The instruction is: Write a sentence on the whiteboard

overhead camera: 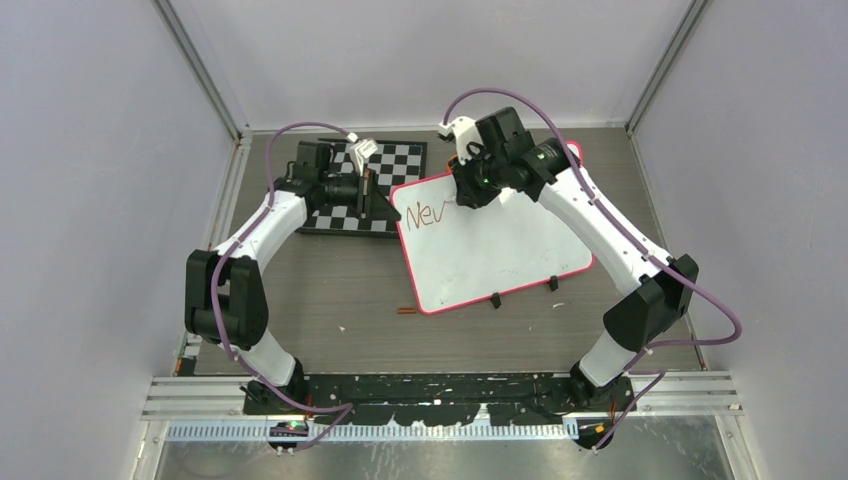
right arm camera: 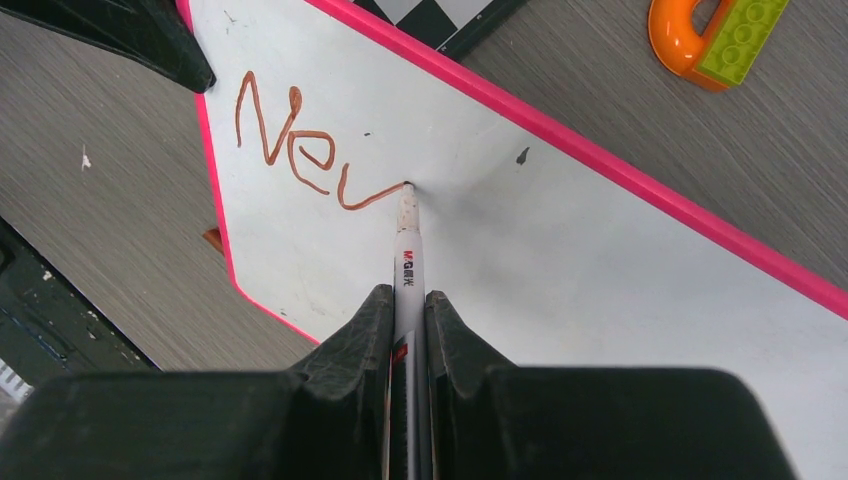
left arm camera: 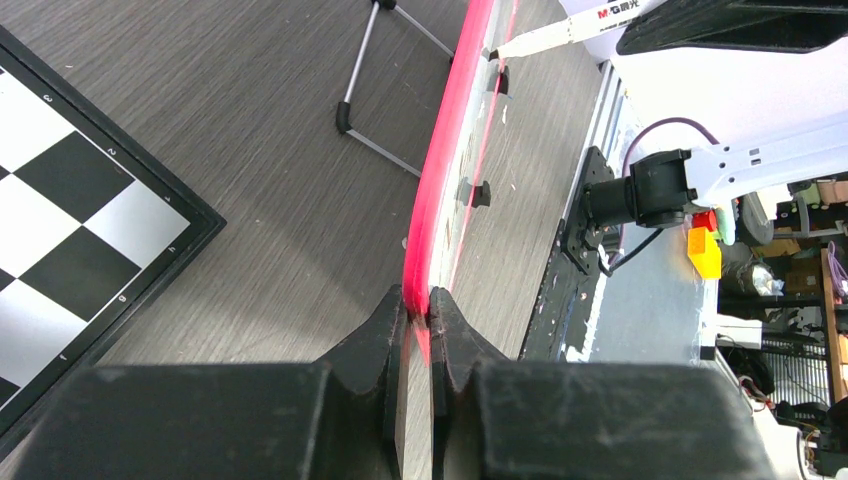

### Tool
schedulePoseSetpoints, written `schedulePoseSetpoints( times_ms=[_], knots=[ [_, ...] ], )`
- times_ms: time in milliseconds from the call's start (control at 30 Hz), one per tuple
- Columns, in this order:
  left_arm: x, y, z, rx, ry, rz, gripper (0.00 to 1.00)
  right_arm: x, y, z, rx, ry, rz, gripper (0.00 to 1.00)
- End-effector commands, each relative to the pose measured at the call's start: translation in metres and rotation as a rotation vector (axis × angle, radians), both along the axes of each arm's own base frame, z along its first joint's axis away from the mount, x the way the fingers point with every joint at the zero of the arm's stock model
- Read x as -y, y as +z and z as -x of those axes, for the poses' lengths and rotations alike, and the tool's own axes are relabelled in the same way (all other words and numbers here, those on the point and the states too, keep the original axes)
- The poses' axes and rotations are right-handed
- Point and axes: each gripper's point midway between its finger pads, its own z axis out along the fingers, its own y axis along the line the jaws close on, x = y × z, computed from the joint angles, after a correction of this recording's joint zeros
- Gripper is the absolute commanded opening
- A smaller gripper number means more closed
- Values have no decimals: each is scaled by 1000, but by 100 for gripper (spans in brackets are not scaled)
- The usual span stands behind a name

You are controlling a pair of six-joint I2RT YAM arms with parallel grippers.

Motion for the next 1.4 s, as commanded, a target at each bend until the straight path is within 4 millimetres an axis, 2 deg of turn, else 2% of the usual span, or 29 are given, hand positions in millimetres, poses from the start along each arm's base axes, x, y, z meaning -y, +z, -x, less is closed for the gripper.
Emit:
schedulePoseSetpoints(
  times_ms=[0, 400, 967, 1367],
  knots=[
    [8, 8, 2, 51, -43, 4, 0, 0, 5, -7, 35, -2, -1, 0],
    [8, 7, 3, 49, -45, 4, 0, 10, -10, 13, -12, 5, 22, 0],
    [9, 8, 0, 53, -45, 3, 0, 10, 14, -9, 48, -6, 19, 0],
    [10, 9, -5, 58, -46, 4, 0, 6, 29, 27, 5, 92, -59, 0]
  ],
)
